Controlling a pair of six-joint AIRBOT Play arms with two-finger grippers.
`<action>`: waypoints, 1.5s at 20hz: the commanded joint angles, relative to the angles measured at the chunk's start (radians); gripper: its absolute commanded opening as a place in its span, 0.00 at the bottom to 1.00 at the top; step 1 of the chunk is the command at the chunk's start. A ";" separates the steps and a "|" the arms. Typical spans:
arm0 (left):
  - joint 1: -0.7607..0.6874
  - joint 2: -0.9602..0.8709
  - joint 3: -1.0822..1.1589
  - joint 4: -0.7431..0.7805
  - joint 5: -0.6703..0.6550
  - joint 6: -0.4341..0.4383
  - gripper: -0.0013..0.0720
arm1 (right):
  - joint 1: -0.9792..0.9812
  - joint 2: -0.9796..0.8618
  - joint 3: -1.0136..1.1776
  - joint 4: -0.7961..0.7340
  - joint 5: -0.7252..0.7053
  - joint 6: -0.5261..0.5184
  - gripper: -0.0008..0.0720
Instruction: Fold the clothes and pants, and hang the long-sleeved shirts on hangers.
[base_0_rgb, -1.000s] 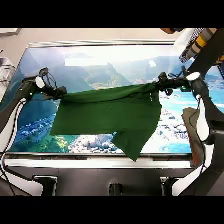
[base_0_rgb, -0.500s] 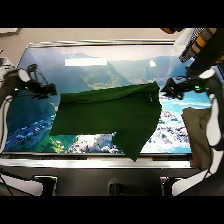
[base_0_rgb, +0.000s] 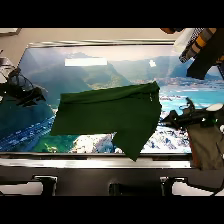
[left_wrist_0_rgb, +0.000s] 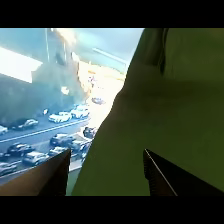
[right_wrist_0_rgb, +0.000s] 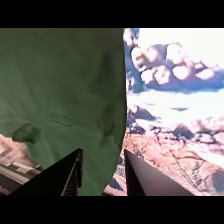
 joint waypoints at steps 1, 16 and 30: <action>-0.001 0.008 -0.008 -0.005 -0.033 0.003 0.73 | -0.003 0.032 -0.185 0.113 -0.101 -0.121 0.46; 0.221 0.239 -0.393 -0.188 0.050 0.097 0.73 | 0.149 0.015 -0.269 0.183 -0.307 -0.166 0.26; 0.356 0.175 -0.755 -0.489 0.182 0.381 0.73 | 0.170 0.166 -0.267 0.185 -0.272 -0.073 0.05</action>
